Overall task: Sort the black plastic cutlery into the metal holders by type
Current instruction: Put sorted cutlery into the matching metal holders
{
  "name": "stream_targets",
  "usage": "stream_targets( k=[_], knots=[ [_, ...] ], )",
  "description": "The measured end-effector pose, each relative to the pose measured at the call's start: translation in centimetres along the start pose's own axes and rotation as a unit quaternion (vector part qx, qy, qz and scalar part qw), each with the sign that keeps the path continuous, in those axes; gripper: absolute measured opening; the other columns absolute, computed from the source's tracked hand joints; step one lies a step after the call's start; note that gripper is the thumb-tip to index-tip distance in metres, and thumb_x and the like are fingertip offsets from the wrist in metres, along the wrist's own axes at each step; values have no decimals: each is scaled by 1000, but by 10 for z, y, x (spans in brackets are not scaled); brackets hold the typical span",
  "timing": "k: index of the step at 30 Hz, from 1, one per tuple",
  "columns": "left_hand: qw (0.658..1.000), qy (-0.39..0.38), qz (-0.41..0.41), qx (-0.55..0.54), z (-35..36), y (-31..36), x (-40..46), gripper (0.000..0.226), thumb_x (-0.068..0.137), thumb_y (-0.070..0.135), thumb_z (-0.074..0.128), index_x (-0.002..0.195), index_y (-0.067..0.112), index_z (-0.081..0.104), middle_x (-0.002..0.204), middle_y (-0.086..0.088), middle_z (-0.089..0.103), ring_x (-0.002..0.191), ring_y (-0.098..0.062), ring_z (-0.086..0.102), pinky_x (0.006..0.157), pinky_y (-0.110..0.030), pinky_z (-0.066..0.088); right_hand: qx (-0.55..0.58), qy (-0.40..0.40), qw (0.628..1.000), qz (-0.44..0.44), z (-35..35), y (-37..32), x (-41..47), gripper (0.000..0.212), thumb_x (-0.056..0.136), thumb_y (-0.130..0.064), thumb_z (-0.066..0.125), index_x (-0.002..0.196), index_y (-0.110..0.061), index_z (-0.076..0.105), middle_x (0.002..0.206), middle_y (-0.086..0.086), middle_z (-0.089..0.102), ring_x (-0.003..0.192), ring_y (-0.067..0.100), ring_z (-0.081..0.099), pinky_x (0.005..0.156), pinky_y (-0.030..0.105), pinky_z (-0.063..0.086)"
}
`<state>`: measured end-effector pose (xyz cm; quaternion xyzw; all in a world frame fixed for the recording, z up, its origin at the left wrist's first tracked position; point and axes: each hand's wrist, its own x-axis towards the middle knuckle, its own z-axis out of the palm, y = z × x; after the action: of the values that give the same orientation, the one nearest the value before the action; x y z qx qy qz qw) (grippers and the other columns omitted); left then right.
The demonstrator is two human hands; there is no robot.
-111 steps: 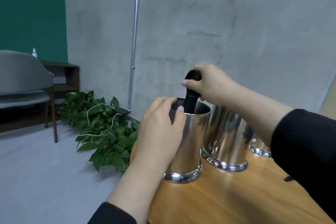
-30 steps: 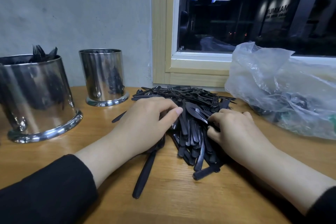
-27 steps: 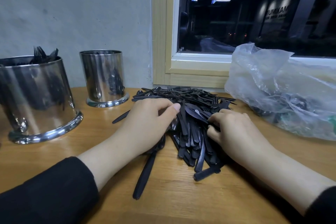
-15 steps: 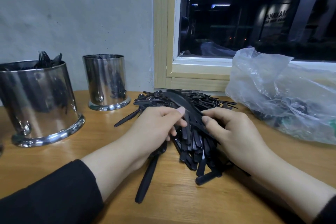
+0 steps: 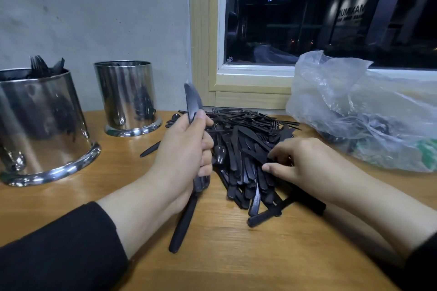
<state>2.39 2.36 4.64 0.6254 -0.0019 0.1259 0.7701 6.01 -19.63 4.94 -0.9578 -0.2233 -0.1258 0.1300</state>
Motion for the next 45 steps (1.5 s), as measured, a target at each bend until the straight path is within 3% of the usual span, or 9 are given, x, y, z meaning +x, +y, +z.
stream_targets(
  k=[5,14,18,22,29,34,37,40,45],
  knots=[
    [999,-13,-34,-28,1,-4,2,20,108,16,47,114,8,64,68,0,45,51,-12,35,43,-25,28,-18,17,1000,-8,6,-10,1,21,92,-44,65,105,-29,72,85,-13,66,78,8,58,70,25,47],
    [998,-35,-50,34,0,-5,-1,27,108,33,51,111,15,70,64,4,44,47,-8,32,40,-22,25,-29,75,997,14,9,-14,2,16,88,-24,62,94,-16,74,81,0,72,78,17,65,75,37,53],
    [997,-42,-43,47,3,-6,-1,29,104,28,58,96,3,71,66,1,48,48,-9,32,41,-21,26,189,159,968,49,5,-18,-1,10,89,-22,67,86,-28,74,73,-14,70,68,2,63,65,19,48],
    [992,-73,-7,106,5,-3,-9,28,105,28,57,99,7,74,74,2,68,52,-11,36,45,-20,33,380,164,909,48,2,-29,-2,10,90,-13,68,84,-19,72,67,0,68,57,15,57,57,34,48],
    [975,-153,37,155,14,-3,-19,33,107,28,49,90,17,75,77,4,74,73,-11,70,73,-29,60,503,152,851,13,1,-41,-7,8,91,-6,68,84,-9,70,62,3,68,57,11,61,60,17,48],
    [980,-147,7,131,15,-2,-21,31,107,35,46,91,24,70,63,-1,46,51,-18,43,49,-31,45,431,162,888,15,2,-35,-5,10,92,-19,71,81,-19,72,73,-2,71,63,5,59,62,17,48],
    [990,-94,-9,107,11,0,-16,25,105,35,51,103,17,69,59,9,42,45,-8,31,42,-21,27,227,159,960,44,5,-15,1,6,92,-36,67,88,-32,69,82,-13,67,65,1,59,59,13,45],
    [994,-68,-3,89,8,2,-13,24,102,35,58,90,14,60,57,10,40,42,-6,26,39,-19,22,39,112,992,45,8,6,6,20,93,-47,63,105,-32,69,96,-16,59,86,3,58,75,23,44],
    [997,-47,-16,59,6,5,-11,35,100,39,62,68,26,57,62,3,43,43,-7,26,38,-18,20,-26,47,997,50,11,10,7,28,92,-51,64,106,-29,71,95,-12,57,91,14,59,81,35,50]
  ],
)
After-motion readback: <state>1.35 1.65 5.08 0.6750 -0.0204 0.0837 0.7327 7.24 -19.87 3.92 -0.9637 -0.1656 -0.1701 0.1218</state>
